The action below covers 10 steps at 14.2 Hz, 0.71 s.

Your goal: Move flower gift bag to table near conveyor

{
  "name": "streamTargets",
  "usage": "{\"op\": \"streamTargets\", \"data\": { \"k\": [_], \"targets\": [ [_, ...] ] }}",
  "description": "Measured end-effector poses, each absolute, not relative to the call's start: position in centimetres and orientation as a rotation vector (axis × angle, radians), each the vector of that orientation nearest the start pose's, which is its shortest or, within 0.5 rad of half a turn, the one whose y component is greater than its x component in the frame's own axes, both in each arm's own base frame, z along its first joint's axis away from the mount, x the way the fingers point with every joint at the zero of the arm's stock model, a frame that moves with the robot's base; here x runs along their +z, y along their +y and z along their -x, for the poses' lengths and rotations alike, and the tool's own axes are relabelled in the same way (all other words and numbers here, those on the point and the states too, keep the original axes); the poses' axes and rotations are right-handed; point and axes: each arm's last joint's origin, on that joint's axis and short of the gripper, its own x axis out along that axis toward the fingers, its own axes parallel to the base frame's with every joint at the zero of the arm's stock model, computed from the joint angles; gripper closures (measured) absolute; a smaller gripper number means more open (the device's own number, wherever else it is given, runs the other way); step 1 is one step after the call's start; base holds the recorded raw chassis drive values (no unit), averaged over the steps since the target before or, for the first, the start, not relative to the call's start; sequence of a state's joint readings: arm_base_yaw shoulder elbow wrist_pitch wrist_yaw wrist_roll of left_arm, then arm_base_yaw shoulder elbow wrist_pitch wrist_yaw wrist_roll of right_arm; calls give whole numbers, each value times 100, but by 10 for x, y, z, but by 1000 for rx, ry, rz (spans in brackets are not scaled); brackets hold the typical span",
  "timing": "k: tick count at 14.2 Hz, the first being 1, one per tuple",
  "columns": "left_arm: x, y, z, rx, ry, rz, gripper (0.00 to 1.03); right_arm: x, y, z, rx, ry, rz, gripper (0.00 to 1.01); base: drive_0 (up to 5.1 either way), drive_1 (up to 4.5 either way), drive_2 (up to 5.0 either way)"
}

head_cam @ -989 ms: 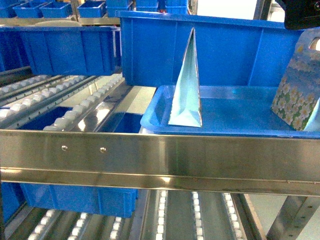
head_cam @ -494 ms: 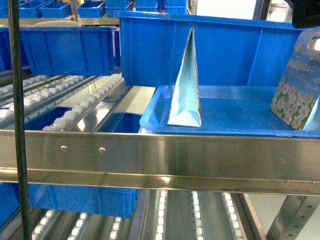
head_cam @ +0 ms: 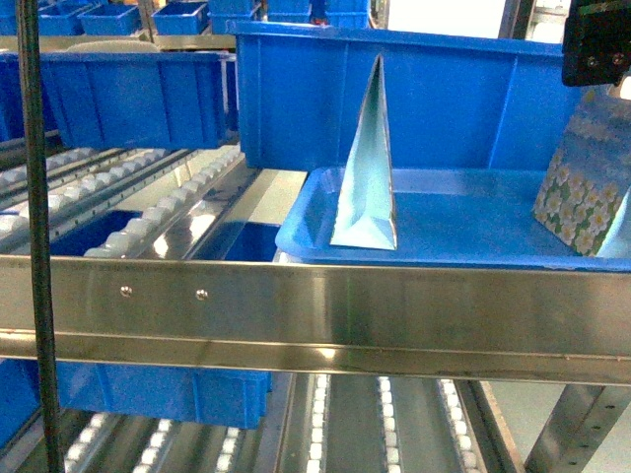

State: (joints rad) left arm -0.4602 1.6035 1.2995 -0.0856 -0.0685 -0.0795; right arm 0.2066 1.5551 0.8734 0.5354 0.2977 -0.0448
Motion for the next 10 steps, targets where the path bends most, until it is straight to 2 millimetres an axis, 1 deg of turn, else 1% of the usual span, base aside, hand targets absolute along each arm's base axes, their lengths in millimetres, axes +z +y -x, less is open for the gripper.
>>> {"op": "streamTargets", "data": {
  "k": [2, 4, 6, 7, 9, 10],
  "targets": [
    [315, -162, -332, -372, 394, -25, 5, 240, 48, -341, -91, 162, 54, 3, 0, 0, 0],
    [315, -162, -332, -371, 394, -25, 5, 243, 34, -346, -65, 169, -2, 3, 0, 0, 0],
    [315, -163, -332, -373, 394, -25, 5, 240, 32, -349, 46, 191, -47, 3, 0, 0, 0],
    [315, -163, -332, -372, 394, -25, 5, 237, 31, -349, 69, 217, -51, 3, 0, 0, 0],
    [314, -163, -332, -372, 394, -25, 5, 232, 31, -353, 68, 213, -64, 3, 0, 0, 0],
    [315, -163, -332, -372, 394, -25, 5, 225, 26, -355, 46, 213, -64, 3, 0, 0, 0]
  ]
}}
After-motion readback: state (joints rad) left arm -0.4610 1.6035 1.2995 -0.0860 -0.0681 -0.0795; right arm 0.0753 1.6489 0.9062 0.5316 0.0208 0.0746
